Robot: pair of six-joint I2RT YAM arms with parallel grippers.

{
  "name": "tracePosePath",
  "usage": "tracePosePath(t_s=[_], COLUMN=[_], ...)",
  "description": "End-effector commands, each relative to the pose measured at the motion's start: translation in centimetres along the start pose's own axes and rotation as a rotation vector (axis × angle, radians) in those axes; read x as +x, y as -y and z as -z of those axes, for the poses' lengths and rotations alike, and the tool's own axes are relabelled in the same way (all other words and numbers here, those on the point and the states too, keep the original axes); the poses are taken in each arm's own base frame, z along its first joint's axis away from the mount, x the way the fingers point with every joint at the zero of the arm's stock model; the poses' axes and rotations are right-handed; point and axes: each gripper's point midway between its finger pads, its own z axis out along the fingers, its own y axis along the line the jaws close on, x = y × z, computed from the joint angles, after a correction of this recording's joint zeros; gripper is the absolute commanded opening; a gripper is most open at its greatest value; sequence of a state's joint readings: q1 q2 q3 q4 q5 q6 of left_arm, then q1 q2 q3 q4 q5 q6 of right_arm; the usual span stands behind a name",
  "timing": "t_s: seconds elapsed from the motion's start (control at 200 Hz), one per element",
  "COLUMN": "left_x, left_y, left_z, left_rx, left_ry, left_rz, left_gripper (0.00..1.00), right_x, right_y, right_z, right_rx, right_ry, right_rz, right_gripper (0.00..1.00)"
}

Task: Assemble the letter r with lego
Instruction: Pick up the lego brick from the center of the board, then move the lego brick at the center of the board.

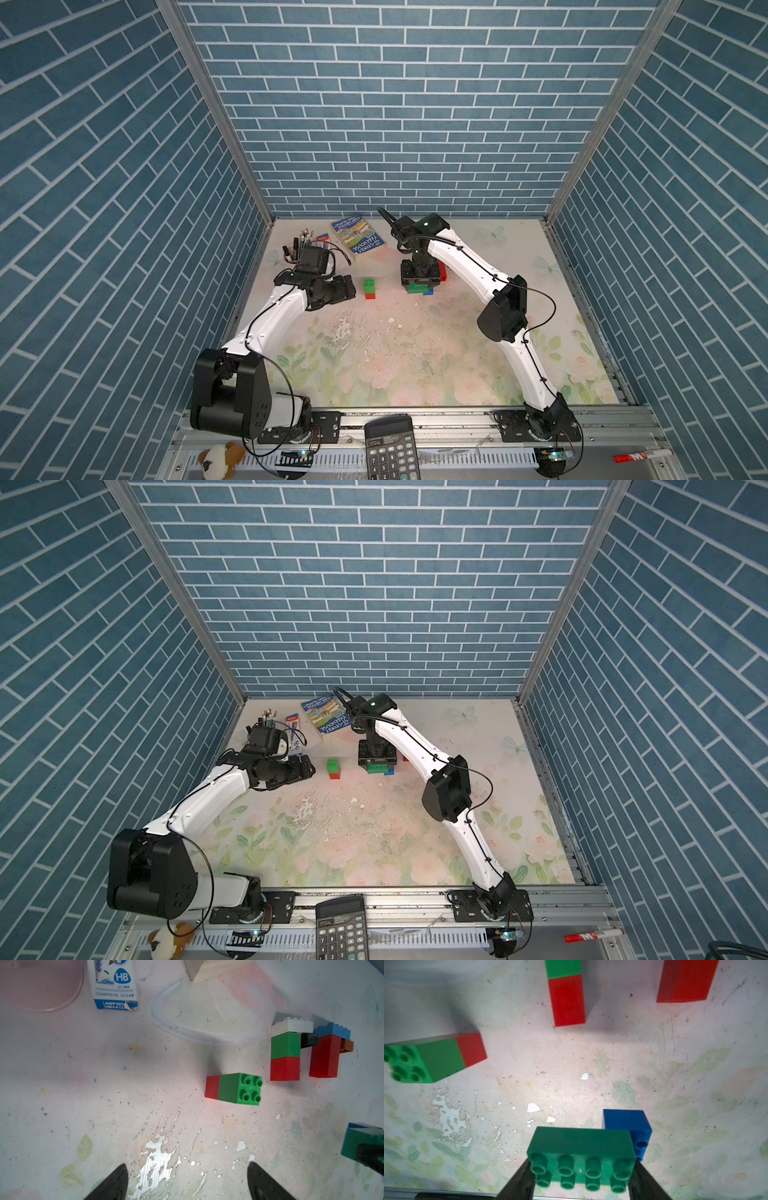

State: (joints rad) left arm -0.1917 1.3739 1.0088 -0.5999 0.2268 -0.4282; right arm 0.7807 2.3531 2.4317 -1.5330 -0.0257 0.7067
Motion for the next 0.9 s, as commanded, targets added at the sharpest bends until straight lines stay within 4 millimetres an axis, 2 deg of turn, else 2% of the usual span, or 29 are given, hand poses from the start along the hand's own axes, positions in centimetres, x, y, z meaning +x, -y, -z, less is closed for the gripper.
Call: tracePosePath(t_s=[0.0, 0.105, 0.12, 0.2, 0.46, 0.665, 0.895], left_x=[-1.6, -2.2, -2.2, -2.4, -1.9, -2.0, -2.3], left_y=[1.7, 3.0, 3.1, 3.6, 4.1, 4.2, 5.8], left_z=[0.1, -0.5, -0.7, -1.3, -3.6, -5.7, -7.4], left_rx=[-0.031, -0.067, -0.078, -0.122, -0.246, -0.274, -0.272], left_ry=[0.041, 0.041, 0.039, 0.027, 0.005, -0.010, -0.021], left_rz=[-0.042, -0.078, -0.083, -0.103, -0.124, -0.113, -0.140], left_gripper=[0.90, 0.90, 0.90, 0.90, 0.89, 0.85, 0.75], right_x=[0.5, 0.7, 0.8, 1.2, 1.8, 2.2, 2.7], right_y=[2.6, 4.0, 4.2, 5.2, 8.6, 10.9, 12.9], right_z=[2.3, 2.5, 3.4, 3.7, 5.1, 5.0, 4.7], right_rx=[0.015, 0.022, 0.010, 0.008, -0.014, -0.020, -0.038], right_ry=[0.021, 0.018, 0.037, 0.043, 0.069, 0.069, 0.062], right_rz=[0.004, -0.006, -0.006, -0.014, -0.052, -0.078, -0.110], right_gripper=[0.16, 0.16, 0.16, 0.16, 0.16, 0.15, 0.15])
